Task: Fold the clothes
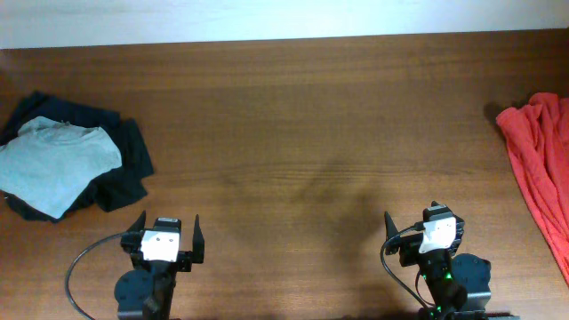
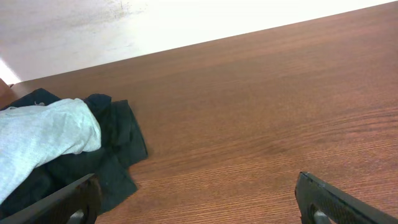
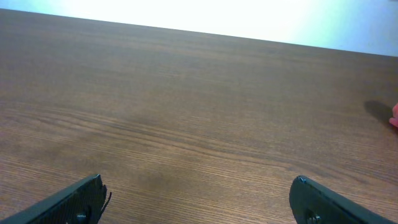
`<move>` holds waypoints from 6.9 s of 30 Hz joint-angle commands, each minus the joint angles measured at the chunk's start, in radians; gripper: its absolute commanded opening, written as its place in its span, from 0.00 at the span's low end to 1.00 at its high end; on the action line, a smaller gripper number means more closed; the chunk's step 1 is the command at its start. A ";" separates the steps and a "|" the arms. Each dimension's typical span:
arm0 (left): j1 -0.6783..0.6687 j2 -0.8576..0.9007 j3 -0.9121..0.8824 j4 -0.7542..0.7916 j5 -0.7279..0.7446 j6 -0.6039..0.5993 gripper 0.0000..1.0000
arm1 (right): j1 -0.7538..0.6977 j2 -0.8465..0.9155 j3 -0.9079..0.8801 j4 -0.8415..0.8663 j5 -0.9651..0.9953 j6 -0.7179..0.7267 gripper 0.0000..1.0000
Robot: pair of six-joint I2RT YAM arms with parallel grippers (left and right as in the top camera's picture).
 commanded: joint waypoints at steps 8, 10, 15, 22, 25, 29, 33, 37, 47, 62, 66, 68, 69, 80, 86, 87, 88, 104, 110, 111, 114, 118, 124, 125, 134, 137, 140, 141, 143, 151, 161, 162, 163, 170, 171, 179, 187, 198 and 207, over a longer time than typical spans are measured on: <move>0.004 -0.010 -0.013 0.004 0.011 -0.012 0.99 | 0.003 -0.008 -0.008 0.002 0.005 -0.006 0.99; 0.004 -0.010 -0.013 0.004 0.011 -0.012 0.99 | 0.003 -0.008 -0.008 0.002 0.005 -0.006 0.99; 0.004 -0.010 -0.013 0.004 0.011 -0.012 0.99 | 0.003 -0.008 -0.008 0.002 0.005 -0.006 0.99; 0.004 -0.010 -0.013 0.004 0.011 -0.012 0.99 | 0.003 -0.008 -0.008 0.002 0.005 -0.006 0.99; 0.004 -0.010 -0.013 0.004 0.011 -0.012 0.99 | 0.003 -0.008 -0.008 0.002 0.005 -0.006 0.99; 0.004 -0.010 -0.013 0.004 0.011 -0.012 0.99 | 0.003 -0.008 -0.008 0.002 0.005 -0.006 0.99; 0.004 -0.010 -0.013 0.004 0.011 -0.012 0.99 | 0.003 -0.008 -0.008 0.002 0.005 -0.006 0.99; 0.004 -0.010 -0.013 0.004 0.011 -0.012 0.99 | 0.003 -0.008 -0.008 0.002 0.005 -0.006 0.99; 0.004 -0.010 -0.013 0.004 0.011 -0.012 0.99 | 0.003 -0.008 -0.008 0.002 0.005 -0.006 0.99; 0.004 -0.010 -0.013 0.004 0.011 -0.012 1.00 | 0.003 -0.008 -0.008 0.002 0.005 -0.006 0.99; 0.004 -0.010 -0.013 0.004 0.011 -0.012 0.99 | 0.003 -0.008 -0.008 0.002 0.005 -0.006 0.99; 0.004 -0.010 -0.013 0.004 0.011 -0.012 0.99 | 0.003 -0.008 -0.008 0.002 0.005 -0.006 0.98; 0.004 -0.010 -0.013 0.004 0.011 -0.012 0.99 | 0.003 -0.008 -0.008 0.002 0.005 -0.006 0.99; 0.004 -0.010 -0.013 0.004 0.011 -0.012 0.99 | 0.003 -0.008 -0.008 0.002 0.005 -0.006 0.99; 0.004 -0.010 -0.013 0.029 0.016 -0.012 0.99 | 0.003 -0.008 -0.008 0.011 0.005 -0.006 0.99; 0.004 -0.010 -0.013 0.038 0.021 -0.013 0.99 | 0.003 -0.008 -0.008 0.039 -0.009 -0.006 0.99; 0.004 -0.010 -0.013 0.044 0.041 -0.013 0.99 | 0.003 -0.008 -0.008 0.052 -0.054 -0.005 0.98; 0.005 0.050 0.163 0.122 0.353 -0.061 0.99 | 0.003 0.012 0.066 0.133 -0.337 0.126 0.99; 0.005 0.334 0.485 -0.016 0.274 -0.061 0.99 | 0.003 0.209 0.292 0.065 -0.183 0.126 0.99; 0.005 0.398 0.548 -0.056 0.270 -0.060 0.99 | 0.003 0.262 0.334 0.038 -0.175 0.126 0.99; 0.005 0.597 0.734 -0.179 0.267 -0.053 0.99 | 0.003 0.462 0.487 -0.089 -0.174 0.126 0.99; 0.005 0.928 1.014 -0.381 0.274 -0.054 0.99 | 0.003 0.774 0.769 -0.323 -0.174 0.126 0.99; 0.005 1.191 1.120 -0.470 0.364 -0.054 0.99 | 0.003 1.069 1.064 -0.519 -0.204 0.126 0.98; 0.005 1.210 1.120 -0.470 0.375 -0.054 0.99 | 0.003 1.099 1.065 -0.519 -0.205 0.126 0.98; 0.005 1.373 1.120 -0.475 0.377 -0.053 0.99 | -0.069 1.315 1.066 -0.534 -0.153 0.294 0.98; 0.005 1.397 1.120 -0.473 0.377 -0.054 0.99 | -0.176 1.312 1.070 -0.494 -0.076 0.343 0.99; 0.005 1.411 1.120 -0.474 0.377 -0.054 0.99 | -0.298 1.313 1.071 -0.457 -0.142 0.343 0.99; 0.005 1.412 1.120 -0.474 0.377 -0.054 0.99 | -0.344 1.315 1.071 -0.454 -0.131 0.343 0.99; 0.005 1.412 1.120 -0.474 0.377 -0.054 0.99 | -0.428 1.324 1.070 -0.441 -0.074 0.359 0.99; 0.005 1.412 1.120 -0.472 0.377 -0.054 0.99 | -0.702 1.484 1.070 -0.330 0.013 0.492 0.88; 0.005 1.412 1.120 -0.466 0.377 -0.054 0.99 | -0.734 1.818 1.070 -0.017 0.005 0.540 0.79; 0.005 1.412 1.120 -0.465 0.377 -0.054 0.99 | -0.734 1.844 1.070 0.021 0.006 0.542 0.79; 0.005 1.412 1.120 -0.465 0.377 -0.054 0.99 | -0.734 1.856 1.070 0.044 0.006 0.545 0.79; 0.005 1.412 1.120 -0.466 0.377 -0.054 0.99 | -0.734 1.927 1.070 0.204 -0.006 0.643 0.79; 0.005 1.412 1.120 -0.466 0.377 -0.054 0.99 | -0.734 1.927 1.071 0.226 -0.019 0.646 0.79; 0.005 1.412 1.120 -0.460 0.377 -0.054 0.99 | -0.735 1.926 1.072 0.238 -0.029 0.646 0.11; 0.005 1.412 1.120 -0.458 0.378 -0.054 0.99 | -0.716 1.859 1.116 0.200 -0.222 0.645 0.04; 0.005 1.412 1.120 -0.443 0.377 -0.054 0.99 | -0.633 1.859 1.118 0.258 0.036 -0.014 0.73; 0.005 1.413 1.120 -0.413 0.377 -0.054 0.99 | -0.607 1.962 1.118 0.295 0.295 -0.021 0.80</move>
